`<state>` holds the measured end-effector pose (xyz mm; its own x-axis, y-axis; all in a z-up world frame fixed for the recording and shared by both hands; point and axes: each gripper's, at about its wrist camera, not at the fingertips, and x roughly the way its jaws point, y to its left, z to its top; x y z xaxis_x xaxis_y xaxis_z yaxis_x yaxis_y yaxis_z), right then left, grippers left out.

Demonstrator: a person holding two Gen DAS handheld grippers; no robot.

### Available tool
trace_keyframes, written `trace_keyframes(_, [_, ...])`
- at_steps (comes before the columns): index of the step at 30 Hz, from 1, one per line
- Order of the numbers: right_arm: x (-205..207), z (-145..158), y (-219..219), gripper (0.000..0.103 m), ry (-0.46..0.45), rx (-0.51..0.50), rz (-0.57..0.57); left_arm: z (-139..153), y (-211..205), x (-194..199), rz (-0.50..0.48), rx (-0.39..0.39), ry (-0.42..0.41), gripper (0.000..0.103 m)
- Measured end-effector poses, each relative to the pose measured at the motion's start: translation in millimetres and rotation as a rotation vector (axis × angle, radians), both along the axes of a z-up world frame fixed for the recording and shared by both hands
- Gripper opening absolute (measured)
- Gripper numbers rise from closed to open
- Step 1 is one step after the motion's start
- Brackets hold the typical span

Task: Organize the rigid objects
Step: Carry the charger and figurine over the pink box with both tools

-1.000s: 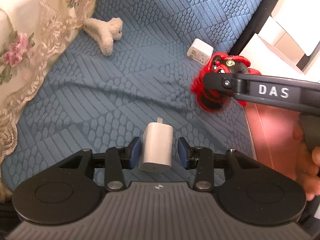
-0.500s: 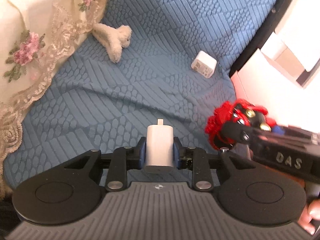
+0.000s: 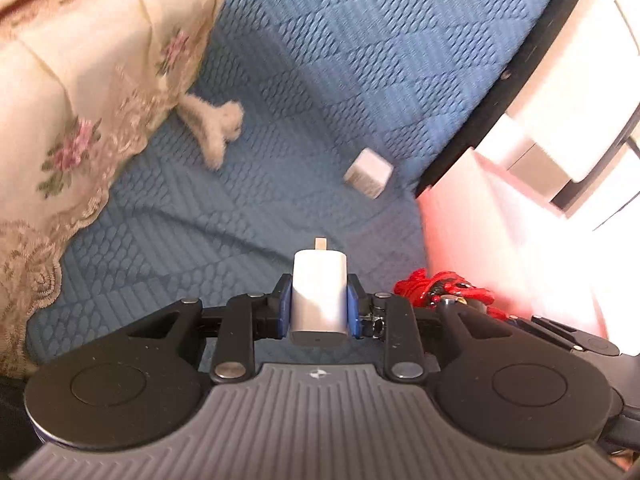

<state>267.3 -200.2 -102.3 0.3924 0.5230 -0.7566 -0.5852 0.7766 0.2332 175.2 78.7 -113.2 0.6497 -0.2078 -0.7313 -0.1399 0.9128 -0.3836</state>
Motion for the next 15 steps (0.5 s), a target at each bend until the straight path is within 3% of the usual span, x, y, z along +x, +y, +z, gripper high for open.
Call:
trace_keyframes(7, [8, 43, -22, 0.06, -0.039, 0.062, -0.007, 37, -13, 0, 0.009, -0.013, -0.04, 0.031])
trace_keyframes(15, [24, 88, -61, 0.06, -0.087, 0.093, -0.044, 82, -60, 9, -0.035, -0.031, -0.088, 0.031])
